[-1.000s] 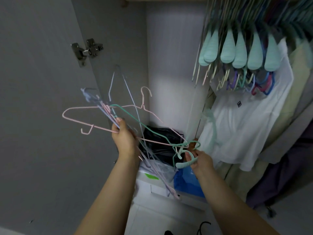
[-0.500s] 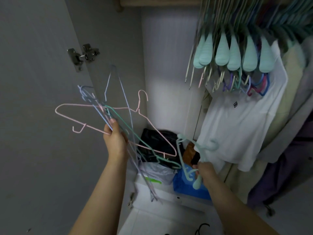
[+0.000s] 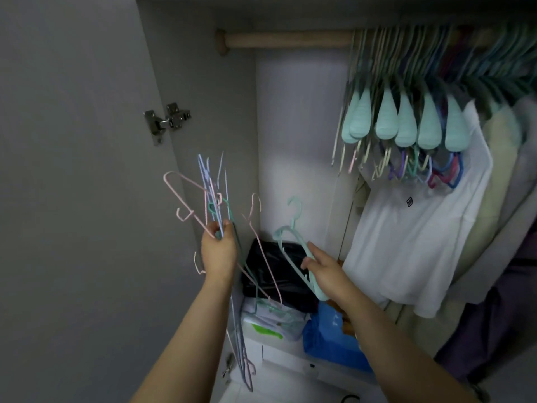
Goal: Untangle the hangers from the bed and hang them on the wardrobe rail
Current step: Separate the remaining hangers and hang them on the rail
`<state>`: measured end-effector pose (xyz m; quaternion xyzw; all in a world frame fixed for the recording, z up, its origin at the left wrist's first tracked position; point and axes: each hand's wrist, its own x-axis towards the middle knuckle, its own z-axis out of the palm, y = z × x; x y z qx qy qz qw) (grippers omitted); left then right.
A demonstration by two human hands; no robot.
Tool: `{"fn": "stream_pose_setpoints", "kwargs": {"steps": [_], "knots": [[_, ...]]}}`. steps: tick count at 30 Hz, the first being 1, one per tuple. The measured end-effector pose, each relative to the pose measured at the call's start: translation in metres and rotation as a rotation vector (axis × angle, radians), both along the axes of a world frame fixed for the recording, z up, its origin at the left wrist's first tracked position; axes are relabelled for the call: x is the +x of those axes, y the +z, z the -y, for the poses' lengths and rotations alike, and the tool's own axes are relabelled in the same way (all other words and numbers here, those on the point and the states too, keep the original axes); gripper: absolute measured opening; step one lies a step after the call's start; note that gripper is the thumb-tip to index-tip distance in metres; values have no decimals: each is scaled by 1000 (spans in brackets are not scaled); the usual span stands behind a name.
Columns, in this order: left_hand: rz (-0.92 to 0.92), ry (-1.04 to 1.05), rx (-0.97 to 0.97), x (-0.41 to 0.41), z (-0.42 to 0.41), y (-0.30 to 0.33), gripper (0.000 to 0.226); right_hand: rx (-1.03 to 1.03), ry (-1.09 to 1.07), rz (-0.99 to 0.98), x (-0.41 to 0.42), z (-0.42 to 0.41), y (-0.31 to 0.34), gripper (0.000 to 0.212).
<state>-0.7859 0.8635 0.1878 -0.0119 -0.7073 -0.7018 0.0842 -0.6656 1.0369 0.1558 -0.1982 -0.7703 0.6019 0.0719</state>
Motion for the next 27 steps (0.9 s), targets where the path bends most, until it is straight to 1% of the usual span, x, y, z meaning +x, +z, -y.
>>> {"fn": "stream_pose_setpoints", "kwargs": {"steps": [2,5,8,10,12,15,19,21,23,25,27], "knots": [[-6,-20,-7,-2,-4,8,22,182,25,-43,-1,9,9,51],[3,-36,-19,-4,-10,22,29,506,114,-105,1,21,16,55],[14,-58,11,-7,-12,35,30,790,170,-239,5,26,11,55],[40,-63,42,-9,-11,42,28,883,181,-268,8,28,6,55],[64,-71,85,-12,-10,44,28,924,174,-292,10,28,4,55],[101,-106,99,-16,-8,40,31,916,183,-309,13,25,6,55],[138,-171,115,-18,-5,32,30,921,207,-280,15,19,5,54],[159,-166,122,-20,-5,30,31,906,211,-276,15,16,4,53],[176,-147,131,-23,-6,28,29,766,184,-292,15,16,3,54],[186,-117,132,-27,-6,28,27,534,126,-331,17,17,8,56],[182,-102,125,-31,-5,29,25,325,59,-371,18,17,17,54]]}}
